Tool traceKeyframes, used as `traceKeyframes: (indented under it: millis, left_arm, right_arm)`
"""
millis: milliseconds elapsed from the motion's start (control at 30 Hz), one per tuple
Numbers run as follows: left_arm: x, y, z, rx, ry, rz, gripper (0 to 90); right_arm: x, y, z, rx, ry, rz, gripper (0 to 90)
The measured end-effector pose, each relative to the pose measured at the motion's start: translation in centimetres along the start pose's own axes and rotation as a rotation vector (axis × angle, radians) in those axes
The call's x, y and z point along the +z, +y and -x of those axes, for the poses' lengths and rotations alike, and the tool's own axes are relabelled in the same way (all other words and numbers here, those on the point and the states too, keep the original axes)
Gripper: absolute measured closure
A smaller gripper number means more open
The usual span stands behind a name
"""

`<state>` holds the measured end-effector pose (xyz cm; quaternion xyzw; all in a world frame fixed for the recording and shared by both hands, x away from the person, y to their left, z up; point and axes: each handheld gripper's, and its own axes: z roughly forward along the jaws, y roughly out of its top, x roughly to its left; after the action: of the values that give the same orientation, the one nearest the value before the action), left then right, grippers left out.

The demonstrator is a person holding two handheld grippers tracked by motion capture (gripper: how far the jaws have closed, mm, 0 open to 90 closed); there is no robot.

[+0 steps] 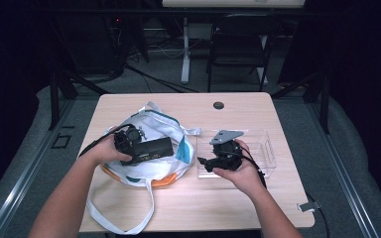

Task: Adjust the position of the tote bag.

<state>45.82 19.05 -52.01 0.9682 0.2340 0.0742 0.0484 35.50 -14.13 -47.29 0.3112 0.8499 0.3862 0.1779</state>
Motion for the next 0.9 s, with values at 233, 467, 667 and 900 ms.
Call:
traceKeyframes:
  millis: [233,467,667,900]
  left_arm:
    - [-0.01,-0.16,0.26,0.002,0.015,0.015,32.9]
    - [0.0,-0.41,0.27,0.018,0.017,0.035,33.3]
    - [-0.08,-0.55,0.44,0.053,0.029,0.039,35.1]
    - [-0.41,-0.63,0.4,0.073,0.017,0.038,37.9]
  right_arm:
    - [0.11,0.01,-0.07,-0.008,-0.001,-0.005,24.8]
    - [0.13,0.01,-0.09,-0.01,-0.001,-0.005,25.2]
    - [0.22,0.0,-0.16,-0.016,0.0,-0.009,25.6]
    - [0.29,0.01,-0.24,-0.014,0.006,-0.006,25.6]
